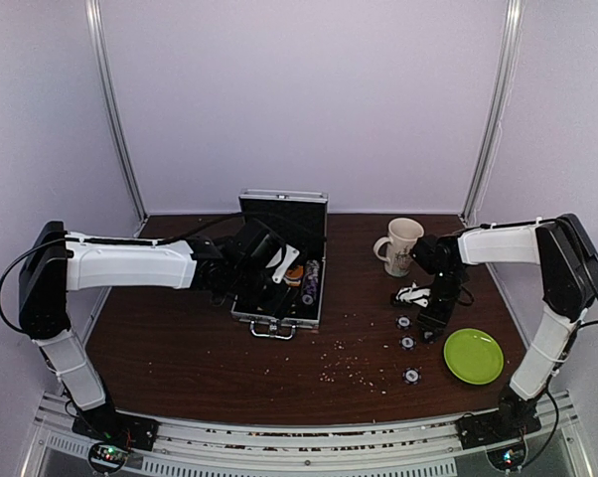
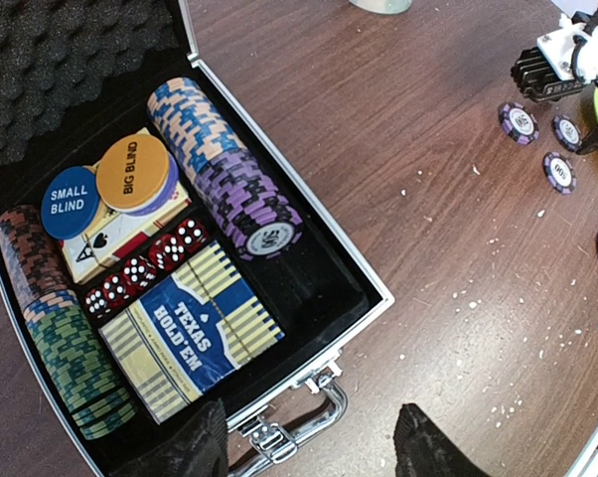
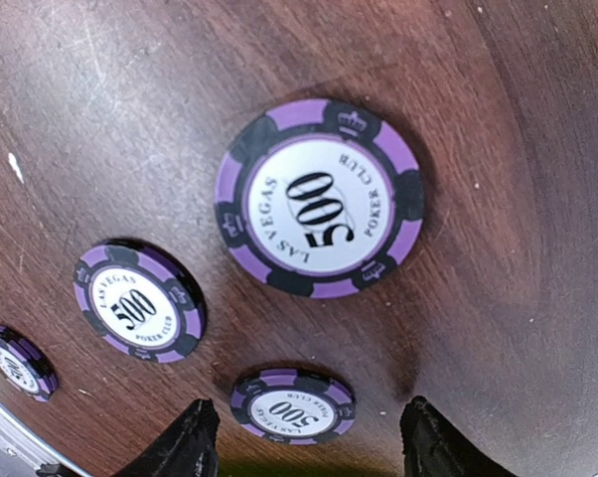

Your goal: Pack up texas hold em set

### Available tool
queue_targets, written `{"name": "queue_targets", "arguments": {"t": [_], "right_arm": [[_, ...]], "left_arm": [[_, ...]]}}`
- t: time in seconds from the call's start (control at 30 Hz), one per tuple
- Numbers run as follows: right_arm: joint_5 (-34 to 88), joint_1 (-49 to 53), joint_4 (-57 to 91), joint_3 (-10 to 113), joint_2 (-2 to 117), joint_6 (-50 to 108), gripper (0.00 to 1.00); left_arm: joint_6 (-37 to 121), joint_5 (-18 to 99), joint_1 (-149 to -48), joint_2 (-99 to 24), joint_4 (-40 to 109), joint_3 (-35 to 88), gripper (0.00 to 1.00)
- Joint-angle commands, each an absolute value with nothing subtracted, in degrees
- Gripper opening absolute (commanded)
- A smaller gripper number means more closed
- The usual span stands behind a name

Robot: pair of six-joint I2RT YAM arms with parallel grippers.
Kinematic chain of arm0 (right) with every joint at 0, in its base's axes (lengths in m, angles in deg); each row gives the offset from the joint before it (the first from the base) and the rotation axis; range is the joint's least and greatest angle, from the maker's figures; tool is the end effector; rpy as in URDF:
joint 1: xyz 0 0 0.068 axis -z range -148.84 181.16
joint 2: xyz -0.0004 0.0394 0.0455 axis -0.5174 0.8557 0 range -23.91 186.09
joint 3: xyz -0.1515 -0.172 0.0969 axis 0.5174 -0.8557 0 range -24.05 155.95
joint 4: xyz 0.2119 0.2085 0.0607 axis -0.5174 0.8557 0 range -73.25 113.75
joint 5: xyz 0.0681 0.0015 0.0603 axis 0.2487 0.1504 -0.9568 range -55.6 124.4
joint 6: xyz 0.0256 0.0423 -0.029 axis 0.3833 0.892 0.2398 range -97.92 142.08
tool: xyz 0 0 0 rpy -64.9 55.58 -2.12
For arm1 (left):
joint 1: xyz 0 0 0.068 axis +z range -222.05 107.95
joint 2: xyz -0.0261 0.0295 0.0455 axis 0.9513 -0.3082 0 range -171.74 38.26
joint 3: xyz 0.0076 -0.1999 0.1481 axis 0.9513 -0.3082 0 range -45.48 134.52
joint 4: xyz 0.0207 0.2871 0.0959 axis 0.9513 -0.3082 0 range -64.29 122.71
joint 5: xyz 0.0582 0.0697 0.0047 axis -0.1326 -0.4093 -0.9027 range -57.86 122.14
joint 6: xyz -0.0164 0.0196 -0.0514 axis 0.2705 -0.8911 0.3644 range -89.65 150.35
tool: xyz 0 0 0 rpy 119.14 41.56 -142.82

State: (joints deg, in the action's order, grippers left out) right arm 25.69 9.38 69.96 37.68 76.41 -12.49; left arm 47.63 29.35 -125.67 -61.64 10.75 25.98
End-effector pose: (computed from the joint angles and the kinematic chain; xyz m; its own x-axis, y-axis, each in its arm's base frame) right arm 0.2976 0.1255 0.1011 -0.5587 -0.8272 -0.0601 -0.8250 0.5468 0.1425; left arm 0.2490 -0.3347 0.1758 -0.6698 0.4088 -0.6198 0.6145 0.7738 -0.1536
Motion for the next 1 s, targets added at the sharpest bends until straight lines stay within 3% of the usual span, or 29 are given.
{"name": "queue_targets", "arguments": {"t": [0.0, 0.37, 0.73, 0.97], "right_arm": [[25.9, 9.8, 70.7, 38.5, 77.5, -12.3, 0.64], [26.6, 9.7, 70.2, 36.8, 78.1, -12.1, 0.58], [26.5, 8.8, 71.0, 36.4, 77.4, -11.9, 0.36], [23.7, 5.7, 72.8, 38.8, 74.1, -10.5, 0.35]], "left_arm": [[47.0, 29.5, -125.9, -61.7, 13.5, 25.6, 0.59], [47.1, 29.1, -125.9, -62.0, 13.5, 25.6, 0.59], [47.1, 28.3, -125.9, -62.7, 13.4, 26.1, 0.59], [47.3, 28.3, -125.9, -62.9, 13.2, 26.1, 0.59]]}}
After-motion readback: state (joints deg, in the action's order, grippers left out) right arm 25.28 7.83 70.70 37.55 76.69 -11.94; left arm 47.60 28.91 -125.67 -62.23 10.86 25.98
